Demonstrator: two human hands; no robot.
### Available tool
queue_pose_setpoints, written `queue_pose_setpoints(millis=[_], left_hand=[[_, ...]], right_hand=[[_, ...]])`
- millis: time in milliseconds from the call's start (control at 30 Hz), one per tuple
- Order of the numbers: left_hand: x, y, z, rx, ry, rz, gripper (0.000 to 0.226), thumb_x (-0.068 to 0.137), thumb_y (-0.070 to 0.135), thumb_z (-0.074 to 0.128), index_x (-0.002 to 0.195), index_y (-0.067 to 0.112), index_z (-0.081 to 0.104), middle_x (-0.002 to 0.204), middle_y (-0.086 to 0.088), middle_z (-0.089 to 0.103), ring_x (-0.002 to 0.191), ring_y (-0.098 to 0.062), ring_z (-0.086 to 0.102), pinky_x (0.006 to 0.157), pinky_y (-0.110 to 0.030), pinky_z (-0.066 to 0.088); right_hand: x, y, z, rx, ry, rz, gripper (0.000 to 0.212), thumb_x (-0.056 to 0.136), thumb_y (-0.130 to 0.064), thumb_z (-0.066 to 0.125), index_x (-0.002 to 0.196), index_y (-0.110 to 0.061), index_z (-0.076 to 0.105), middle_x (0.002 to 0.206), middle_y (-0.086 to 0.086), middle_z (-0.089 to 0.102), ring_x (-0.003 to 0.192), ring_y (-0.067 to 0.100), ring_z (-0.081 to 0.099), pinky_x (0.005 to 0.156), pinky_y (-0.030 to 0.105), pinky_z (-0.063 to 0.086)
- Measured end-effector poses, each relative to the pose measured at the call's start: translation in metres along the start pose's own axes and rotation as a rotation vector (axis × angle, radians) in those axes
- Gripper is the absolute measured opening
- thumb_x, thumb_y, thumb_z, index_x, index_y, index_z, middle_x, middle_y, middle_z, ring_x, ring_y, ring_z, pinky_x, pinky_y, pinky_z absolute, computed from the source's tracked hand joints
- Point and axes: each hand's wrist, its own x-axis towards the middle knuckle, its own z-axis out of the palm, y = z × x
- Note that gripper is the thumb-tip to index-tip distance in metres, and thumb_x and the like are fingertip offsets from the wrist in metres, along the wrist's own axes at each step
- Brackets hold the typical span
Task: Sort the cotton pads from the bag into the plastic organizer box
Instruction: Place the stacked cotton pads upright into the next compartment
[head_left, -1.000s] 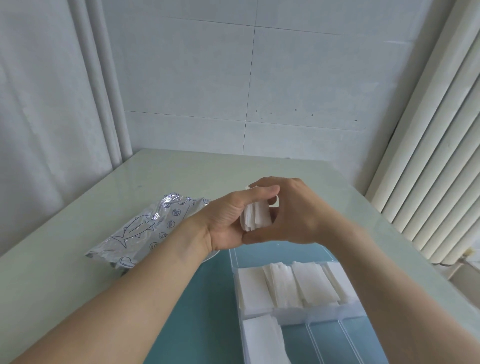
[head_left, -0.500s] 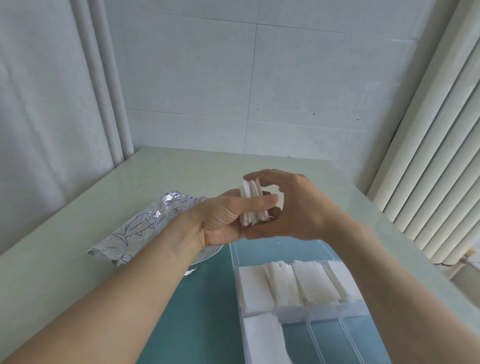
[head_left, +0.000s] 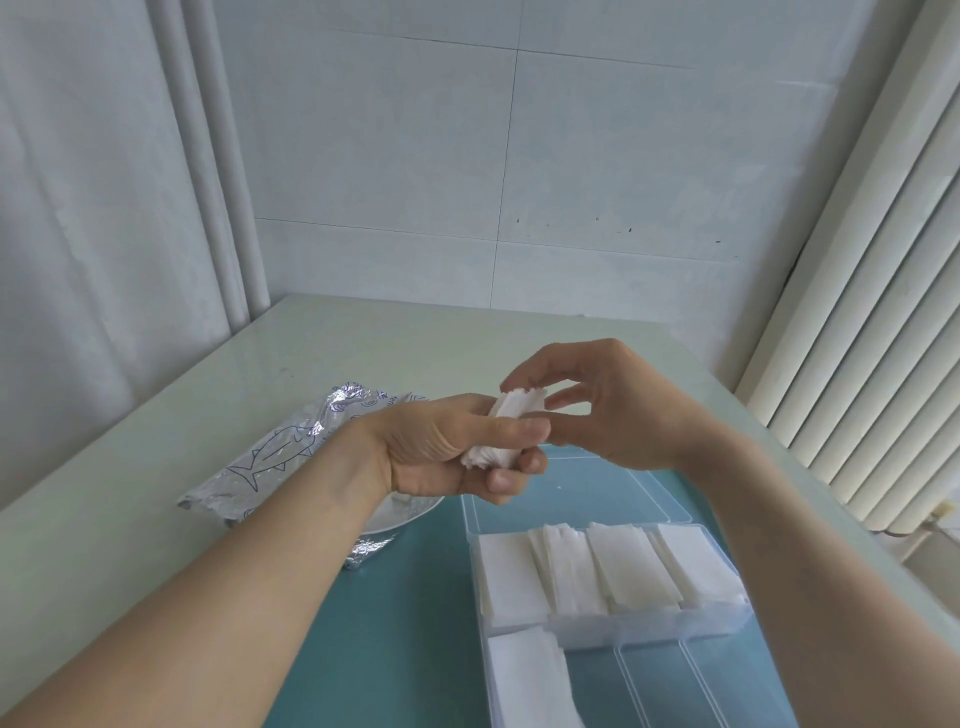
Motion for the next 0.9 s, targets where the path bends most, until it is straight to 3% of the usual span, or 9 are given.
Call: queue_pose_setpoints(millis=[100, 200, 300, 367, 500, 667, 900], left_hand=[[0.002, 0.003, 0.000, -0.042, 0.021, 0.078, 0.055, 0.083, 0.054, 0.067, 0.120, 0.013, 0.063, 0.102, -0.015, 0.061, 0.081, -0.025, 0.065, 0.069, -0.027, 0.052], [0.003, 0.005, -0.001, -0.008, 0.147, 0.076, 0.065, 0.097, 0.051, 0.043, 0.135, -0.001, 0.052, 0.118, -0.024, 0.060, 0.108, -0.039, 0.063, 0.083, -0.036, 0.055], [0.010, 0.004, -0.001, 0.130, 0.423, 0.137, 0.045, 0.103, 0.032, 0.044, 0.121, -0.005, 0.062, 0.104, -0.019, 0.067, 0.091, -0.028, 0.068, 0.084, -0.038, 0.054], [0.012, 0.005, 0.001, 0.158, 0.504, 0.186, 0.027, 0.102, 0.017, 0.050, 0.107, -0.002, 0.068, 0.094, -0.017, 0.071, 0.078, -0.023, 0.069, 0.079, -0.034, 0.057], [0.013, 0.004, 0.002, 0.108, 0.553, 0.214, 0.017, 0.097, 0.006, 0.056, 0.099, -0.005, 0.069, 0.091, -0.021, 0.072, 0.075, -0.027, 0.072, 0.075, -0.034, 0.062], [0.012, 0.006, 0.001, 0.022, 0.625, 0.262, 0.011, 0.092, 0.004, 0.063, 0.095, -0.005, 0.068, 0.087, -0.022, 0.071, 0.071, -0.028, 0.071, 0.070, -0.034, 0.063], [0.011, 0.010, -0.002, -0.134, 0.708, 0.303, 0.013, 0.096, 0.003, 0.057, 0.104, -0.007, 0.061, 0.089, -0.025, 0.071, 0.072, -0.031, 0.073, 0.065, -0.032, 0.061]], right_hand=[[0.002, 0.006, -0.002, 0.002, 0.095, 0.048, 0.014, 0.083, -0.019, 0.081, 0.093, -0.020, 0.071, 0.090, -0.008, 0.074, 0.090, 0.004, 0.070, 0.086, 0.035, 0.058], [0.002, 0.013, -0.010, -0.104, 0.217, 0.173, 0.019, 0.081, -0.025, 0.083, 0.090, -0.027, 0.067, 0.085, -0.011, 0.068, 0.067, -0.004, 0.062, 0.072, 0.016, 0.052], [0.000, 0.019, -0.019, -0.151, 0.187, 0.234, 0.017, 0.081, -0.025, 0.081, 0.089, -0.031, 0.067, 0.086, -0.011, 0.068, 0.062, 0.002, 0.059, 0.074, 0.028, 0.055], [-0.002, 0.020, -0.020, -0.130, 0.176, 0.242, 0.019, 0.082, -0.022, 0.080, 0.095, -0.032, 0.070, 0.090, -0.011, 0.069, 0.068, 0.013, 0.063, 0.076, 0.037, 0.057], [-0.001, 0.018, -0.019, -0.124, 0.183, 0.267, 0.025, 0.081, -0.023, 0.080, 0.103, -0.031, 0.073, 0.092, -0.013, 0.070, 0.071, 0.013, 0.065, 0.074, 0.033, 0.058], [-0.001, 0.013, -0.017, -0.042, 0.278, 0.294, 0.017, 0.077, -0.024, 0.083, 0.087, -0.032, 0.072, 0.086, -0.014, 0.072, 0.058, 0.003, 0.061, 0.063, 0.026, 0.049], [-0.002, 0.013, -0.022, 0.172, 0.305, 0.360, 0.014, 0.082, -0.014, 0.080, 0.090, -0.014, 0.069, 0.080, -0.008, 0.073, 0.062, 0.016, 0.064, 0.068, 0.033, 0.053]])
